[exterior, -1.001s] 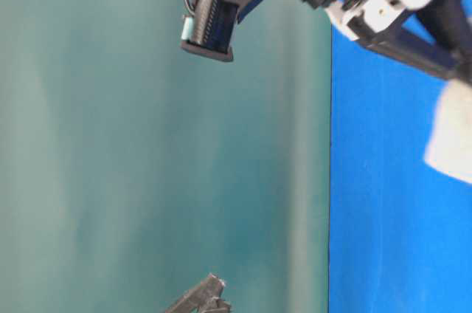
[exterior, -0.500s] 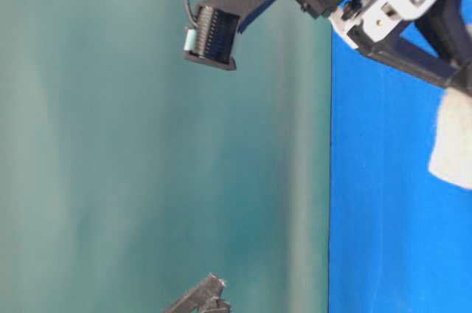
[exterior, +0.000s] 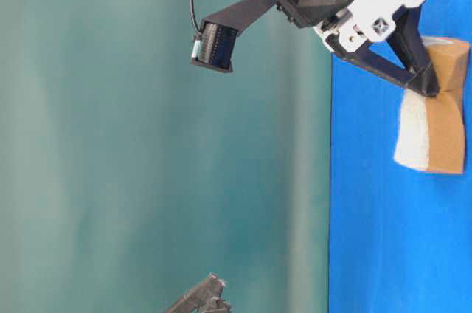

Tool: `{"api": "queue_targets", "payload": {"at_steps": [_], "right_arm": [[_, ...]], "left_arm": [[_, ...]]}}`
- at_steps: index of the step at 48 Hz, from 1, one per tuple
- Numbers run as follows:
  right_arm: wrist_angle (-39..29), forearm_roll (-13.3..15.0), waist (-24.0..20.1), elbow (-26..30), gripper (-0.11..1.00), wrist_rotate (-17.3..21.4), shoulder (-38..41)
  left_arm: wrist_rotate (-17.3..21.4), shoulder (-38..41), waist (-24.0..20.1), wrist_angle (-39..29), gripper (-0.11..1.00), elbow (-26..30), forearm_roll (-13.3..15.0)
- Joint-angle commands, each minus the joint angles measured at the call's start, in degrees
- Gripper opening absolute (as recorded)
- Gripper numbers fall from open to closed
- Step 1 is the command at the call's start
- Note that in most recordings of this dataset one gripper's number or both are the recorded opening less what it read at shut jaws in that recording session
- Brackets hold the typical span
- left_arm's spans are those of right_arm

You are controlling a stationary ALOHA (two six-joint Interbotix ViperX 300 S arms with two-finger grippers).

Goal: Hand over the sponge with the left arm and wipe it with the right arm.

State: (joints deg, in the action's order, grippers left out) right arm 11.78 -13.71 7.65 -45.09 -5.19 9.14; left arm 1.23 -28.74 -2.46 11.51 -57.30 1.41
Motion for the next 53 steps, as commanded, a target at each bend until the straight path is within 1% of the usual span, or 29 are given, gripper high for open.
{"api": "queue_targets", "payload": {"at_steps": [1,24,25,26,32,34,36,38,53], "right_arm": [[0.09,0.09,1.23,0.35,0.16,-0.18,-0.79],[0.09,0.09,0.09,0.62,0.16,-0.53,-0.79],[0.09,0.18,-0.09,0.62,0.17,-0.53,-0.79],[0.00,0.18,-0.18,0.62,0.21,-0.62,-0.79],[-0.09,0.79,-1.14,0.62,0.58,-0.97,-0.79],[-0.09,0.79,-1.41,0.62,0.67,-0.97,-0.79],[0.00,0.79,-1.49,0.70,0.72,-0.88,-0.88],[-0.09,0.79,-1.58,0.88,0.74,-0.88,-0.97],[-0.09,0.88,-1.76,0.97,0.74,-1.58,-4.31]], "left_arm": [[0.18,-0.09,0.18,0.44,0.88,0.53,0.00],[0.35,-0.09,0.18,0.44,0.88,0.53,0.00],[0.35,-0.09,0.18,0.44,0.88,0.53,0.00],[0.35,-0.18,0.09,0.35,0.88,0.53,0.00],[0.35,-0.09,0.18,0.35,0.88,0.53,0.00],[0.44,-0.09,0.18,0.35,0.88,0.53,0.00],[0.53,-0.09,0.18,0.35,0.88,0.53,0.00],[0.53,-0.09,0.18,0.35,0.88,0.53,0.09],[0.62,-0.09,0.18,0.44,0.88,0.53,0.00]]}}
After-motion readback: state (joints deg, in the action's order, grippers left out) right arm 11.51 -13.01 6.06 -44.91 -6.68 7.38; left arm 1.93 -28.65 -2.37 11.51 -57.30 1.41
